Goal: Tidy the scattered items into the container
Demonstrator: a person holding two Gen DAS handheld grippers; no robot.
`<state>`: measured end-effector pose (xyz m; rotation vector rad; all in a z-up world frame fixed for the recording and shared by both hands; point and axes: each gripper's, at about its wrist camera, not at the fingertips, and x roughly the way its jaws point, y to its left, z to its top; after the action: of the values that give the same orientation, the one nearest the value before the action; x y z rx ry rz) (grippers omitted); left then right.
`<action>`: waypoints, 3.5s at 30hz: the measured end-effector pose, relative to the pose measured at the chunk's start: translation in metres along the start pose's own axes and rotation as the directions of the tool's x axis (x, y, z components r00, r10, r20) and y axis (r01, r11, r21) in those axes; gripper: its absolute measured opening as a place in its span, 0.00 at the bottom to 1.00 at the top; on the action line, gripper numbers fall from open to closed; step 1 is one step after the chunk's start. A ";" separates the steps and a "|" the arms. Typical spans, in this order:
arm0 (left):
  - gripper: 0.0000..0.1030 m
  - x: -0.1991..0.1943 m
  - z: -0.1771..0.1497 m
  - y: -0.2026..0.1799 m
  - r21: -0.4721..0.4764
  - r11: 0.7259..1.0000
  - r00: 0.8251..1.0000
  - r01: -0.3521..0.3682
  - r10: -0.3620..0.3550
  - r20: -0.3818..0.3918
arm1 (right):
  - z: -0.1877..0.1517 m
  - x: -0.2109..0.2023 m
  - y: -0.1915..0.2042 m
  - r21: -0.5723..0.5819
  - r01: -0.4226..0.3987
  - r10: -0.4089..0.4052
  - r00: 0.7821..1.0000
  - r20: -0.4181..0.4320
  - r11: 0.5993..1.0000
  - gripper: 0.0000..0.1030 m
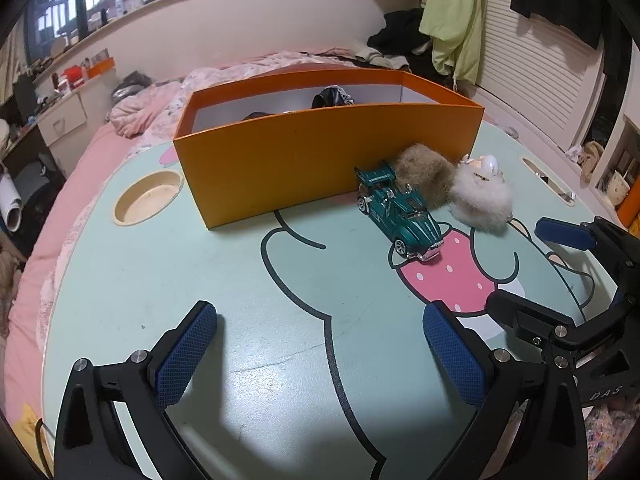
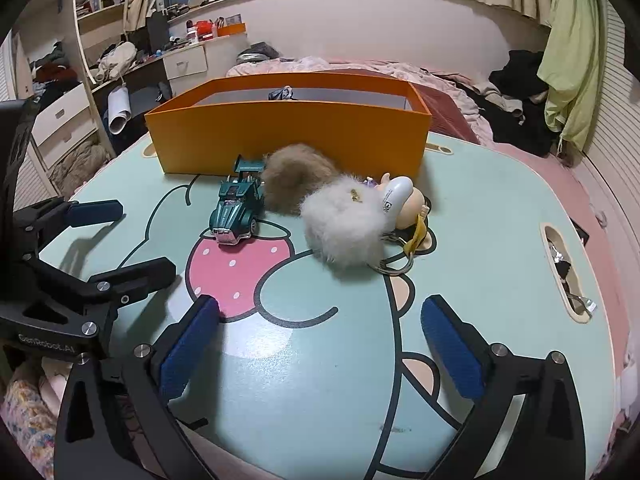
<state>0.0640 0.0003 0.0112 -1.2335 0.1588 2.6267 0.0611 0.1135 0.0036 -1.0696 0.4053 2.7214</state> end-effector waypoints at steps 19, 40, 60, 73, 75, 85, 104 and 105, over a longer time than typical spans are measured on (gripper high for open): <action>0.43 0.025 0.050 -0.017 -0.042 0.972 0.972 0.230 -0.232 -0.039 | -0.002 -0.001 0.000 0.028 -0.003 0.002 1.000 0.014 1.000 0.98; 0.38 0.019 0.040 -0.020 0.026 0.980 0.980 0.196 -0.195 -0.021 | 0.020 -0.012 -0.059 0.241 -0.056 0.039 0.996 0.077 0.969 0.94; 0.25 -0.016 0.022 -0.005 -0.021 0.977 0.975 0.211 -0.209 0.077 | 0.021 0.004 0.001 0.001 -0.120 0.120 0.993 0.017 0.993 0.18; 0.23 -0.032 0.024 -0.001 -0.029 0.971 0.965 0.239 -0.234 0.119 | 0.026 -0.039 -0.009 -0.019 -0.154 0.155 0.979 0.131 0.988 0.01; 0.23 -0.027 0.023 -0.001 -0.033 0.969 0.965 0.243 -0.238 0.106 | 0.027 -0.034 -0.011 -0.006 -0.151 0.151 0.982 0.117 0.988 0.01; 0.64 -0.015 0.027 -0.005 -0.041 0.979 0.975 0.201 -0.197 0.099 | 0.028 0.007 -0.023 0.134 -0.111 0.107 0.993 0.040 0.985 0.49; 0.26 0.014 0.042 -0.015 0.014 0.980 0.980 0.197 -0.197 -0.010 | 0.048 0.023 -0.008 0.058 -0.070 0.071 0.998 0.000 0.996 0.31; 0.26 0.008 0.039 -0.012 0.003 0.978 0.978 0.209 -0.209 0.006 | 0.047 0.020 -0.006 0.055 -0.075 0.075 0.997 0.012 0.996 0.31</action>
<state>0.0335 0.0209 0.0298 -1.1720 0.0288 2.4482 0.0181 0.1357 0.0220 -1.0463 0.5267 2.7618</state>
